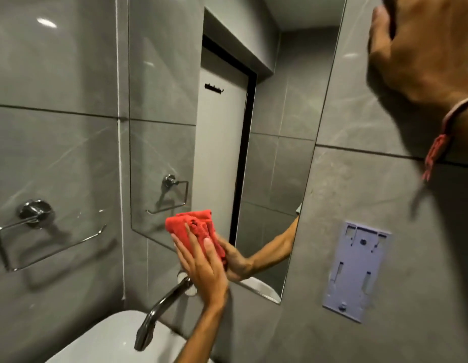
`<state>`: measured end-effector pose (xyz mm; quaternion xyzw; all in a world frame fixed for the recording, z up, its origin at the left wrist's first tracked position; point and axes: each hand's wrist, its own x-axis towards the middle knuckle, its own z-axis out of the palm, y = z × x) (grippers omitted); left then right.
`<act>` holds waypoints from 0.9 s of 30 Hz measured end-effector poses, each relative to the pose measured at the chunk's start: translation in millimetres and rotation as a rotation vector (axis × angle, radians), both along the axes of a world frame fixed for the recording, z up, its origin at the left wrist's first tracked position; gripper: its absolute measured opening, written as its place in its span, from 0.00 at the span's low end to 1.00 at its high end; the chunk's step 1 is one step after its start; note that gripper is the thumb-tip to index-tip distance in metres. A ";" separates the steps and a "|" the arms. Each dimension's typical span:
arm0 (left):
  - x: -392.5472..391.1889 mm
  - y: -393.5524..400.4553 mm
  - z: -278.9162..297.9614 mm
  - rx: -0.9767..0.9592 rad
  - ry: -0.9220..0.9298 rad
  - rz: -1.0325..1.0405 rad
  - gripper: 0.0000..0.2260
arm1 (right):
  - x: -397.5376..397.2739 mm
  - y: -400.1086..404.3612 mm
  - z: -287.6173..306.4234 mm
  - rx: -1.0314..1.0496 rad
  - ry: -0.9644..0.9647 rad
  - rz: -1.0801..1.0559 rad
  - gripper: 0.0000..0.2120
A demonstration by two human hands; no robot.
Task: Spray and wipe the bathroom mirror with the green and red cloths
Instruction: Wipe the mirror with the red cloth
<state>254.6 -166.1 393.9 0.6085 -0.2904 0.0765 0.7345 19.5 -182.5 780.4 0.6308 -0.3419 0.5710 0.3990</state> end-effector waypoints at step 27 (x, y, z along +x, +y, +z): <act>-55.7 73.4 48.0 -0.124 -0.584 -0.432 0.48 | -8.7 88.9 -234.6 0.888 -0.019 0.399 0.12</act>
